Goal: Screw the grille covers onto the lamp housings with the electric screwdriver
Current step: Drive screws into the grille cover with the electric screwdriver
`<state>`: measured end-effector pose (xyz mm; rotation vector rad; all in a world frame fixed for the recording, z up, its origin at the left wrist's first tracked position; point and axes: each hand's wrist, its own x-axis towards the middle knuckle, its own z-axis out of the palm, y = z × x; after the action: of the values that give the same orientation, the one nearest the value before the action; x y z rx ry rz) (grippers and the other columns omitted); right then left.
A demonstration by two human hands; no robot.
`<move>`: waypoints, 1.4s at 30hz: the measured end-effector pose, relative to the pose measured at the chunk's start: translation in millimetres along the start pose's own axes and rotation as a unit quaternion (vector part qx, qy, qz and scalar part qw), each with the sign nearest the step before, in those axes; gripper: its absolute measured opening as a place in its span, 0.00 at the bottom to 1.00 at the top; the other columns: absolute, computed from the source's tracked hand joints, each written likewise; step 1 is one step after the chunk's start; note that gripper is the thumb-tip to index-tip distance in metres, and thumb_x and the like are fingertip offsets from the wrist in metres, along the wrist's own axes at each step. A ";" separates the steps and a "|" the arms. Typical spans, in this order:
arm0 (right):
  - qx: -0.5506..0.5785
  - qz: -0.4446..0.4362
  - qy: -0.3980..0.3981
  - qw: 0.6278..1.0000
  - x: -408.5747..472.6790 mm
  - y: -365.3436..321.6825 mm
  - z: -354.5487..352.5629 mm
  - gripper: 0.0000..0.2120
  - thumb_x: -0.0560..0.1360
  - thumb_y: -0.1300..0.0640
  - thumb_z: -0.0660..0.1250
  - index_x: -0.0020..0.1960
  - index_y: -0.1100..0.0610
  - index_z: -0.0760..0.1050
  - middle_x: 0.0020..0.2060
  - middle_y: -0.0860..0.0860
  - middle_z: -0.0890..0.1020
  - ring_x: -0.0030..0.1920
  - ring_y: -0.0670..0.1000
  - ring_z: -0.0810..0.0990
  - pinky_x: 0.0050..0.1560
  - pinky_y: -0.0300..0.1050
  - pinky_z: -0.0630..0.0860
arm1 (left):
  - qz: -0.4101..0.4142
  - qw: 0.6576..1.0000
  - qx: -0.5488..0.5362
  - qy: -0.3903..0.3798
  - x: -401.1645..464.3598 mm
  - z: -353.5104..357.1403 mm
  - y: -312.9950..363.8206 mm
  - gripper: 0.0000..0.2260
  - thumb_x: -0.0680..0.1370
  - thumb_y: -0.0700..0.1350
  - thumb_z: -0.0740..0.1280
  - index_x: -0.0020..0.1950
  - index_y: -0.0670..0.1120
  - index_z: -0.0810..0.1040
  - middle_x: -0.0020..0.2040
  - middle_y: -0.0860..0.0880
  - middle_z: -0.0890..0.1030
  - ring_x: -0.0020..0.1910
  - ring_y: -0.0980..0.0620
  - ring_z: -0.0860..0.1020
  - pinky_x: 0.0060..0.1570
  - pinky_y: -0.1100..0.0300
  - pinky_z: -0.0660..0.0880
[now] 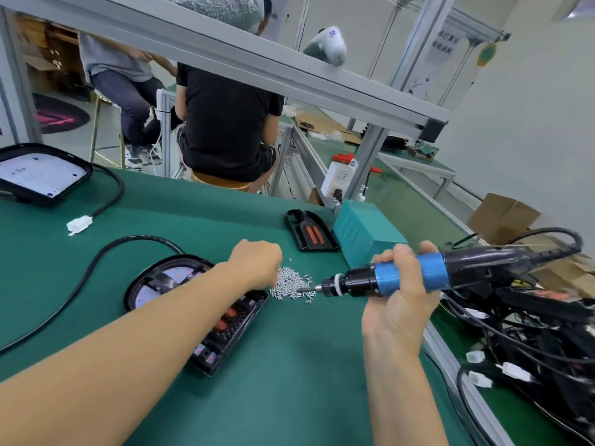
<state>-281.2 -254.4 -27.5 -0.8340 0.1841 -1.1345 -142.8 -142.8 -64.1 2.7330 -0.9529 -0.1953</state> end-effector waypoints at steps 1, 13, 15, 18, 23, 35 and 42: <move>0.007 0.002 0.001 1.000 0.1 -0.4 -2.6 0.18 0.69 0.66 0.69 0.54 0.53 0.69 0.31 0.49 0.75 0.34 0.49 0.75 0.47 0.44 0.76 | -0.004 0.999 0.018 -0.029 4.2 2.4 0.9 0.11 0.70 0.39 0.69 0.31 0.47 0.70 0.38 0.46 0.80 0.41 0.45 0.75 0.45 0.57 0.66; 0.125 0.053 -0.012 0.991 0.2 -15.9 4.4 0.12 0.75 0.68 0.63 0.48 0.52 0.71 0.30 0.47 0.75 0.31 0.45 0.75 0.41 0.40 0.77 | 0.050 0.879 -0.475 0.002 -50.6 -14.4 -28.6 0.06 0.72 0.38 0.73 0.36 0.47 0.83 0.35 0.53 0.83 0.34 0.62 0.78 0.39 0.74 0.71; 0.148 0.060 -0.026 0.987 -6.1 -16.7 11.4 0.11 0.73 0.68 0.63 0.48 0.52 0.70 0.30 0.47 0.75 0.30 0.45 0.75 0.39 0.39 0.77 | 0.036 0.848 -0.529 0.001 -73.1 -11.8 -33.6 0.07 0.73 0.38 0.72 0.37 0.47 0.83 0.35 0.52 0.83 0.34 0.59 0.78 0.38 0.71 0.73; 0.165 0.082 -0.046 0.982 -16.9 -15.4 21.2 0.12 0.69 0.67 0.66 0.48 0.52 0.71 0.30 0.46 0.74 0.30 0.45 0.74 0.39 0.38 0.76 | 0.003 0.814 -0.580 -0.013 -100.5 -8.4 -39.4 0.05 0.73 0.37 0.71 0.39 0.46 0.83 0.36 0.47 0.82 0.35 0.52 0.77 0.35 0.62 0.76; 0.151 0.111 -0.066 0.980 -36.5 -8.1 35.6 0.13 0.70 0.66 0.66 0.50 0.52 0.70 0.30 0.46 0.74 0.30 0.45 0.75 0.40 0.39 0.77 | 0.003 0.793 -0.609 0.031 -122.1 -9.2 -46.5 0.04 0.73 0.35 0.69 0.41 0.42 0.82 0.39 0.41 0.83 0.36 0.52 0.80 0.39 0.62 0.79; 0.102 0.126 -0.128 0.978 -62.8 -1.6 38.7 0.13 0.69 0.63 0.65 0.51 0.51 0.70 0.31 0.46 0.74 0.30 0.44 0.74 0.40 0.39 0.76 | 0.014 0.840 -0.541 0.052 -148.1 2.5 -72.1 0.08 0.76 0.38 0.69 0.39 0.48 0.81 0.40 0.48 0.84 0.40 0.57 0.79 0.44 0.70 0.73; 0.001 0.086 -0.185 0.979 -81.3 14.2 28.8 0.14 0.69 0.65 0.63 0.52 0.52 0.69 0.33 0.47 0.73 0.30 0.47 0.73 0.41 0.41 0.74 | -0.039 0.897 -0.419 0.138 -156.9 10.8 -81.2 0.07 0.71 0.41 0.73 0.36 0.53 0.82 0.37 0.54 0.83 0.37 0.55 0.79 0.44 0.62 0.74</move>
<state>-291.7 -168.4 -39.2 -0.9917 -0.0544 -0.8000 -218.9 15.0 -88.9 1.9251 -0.5018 -0.1720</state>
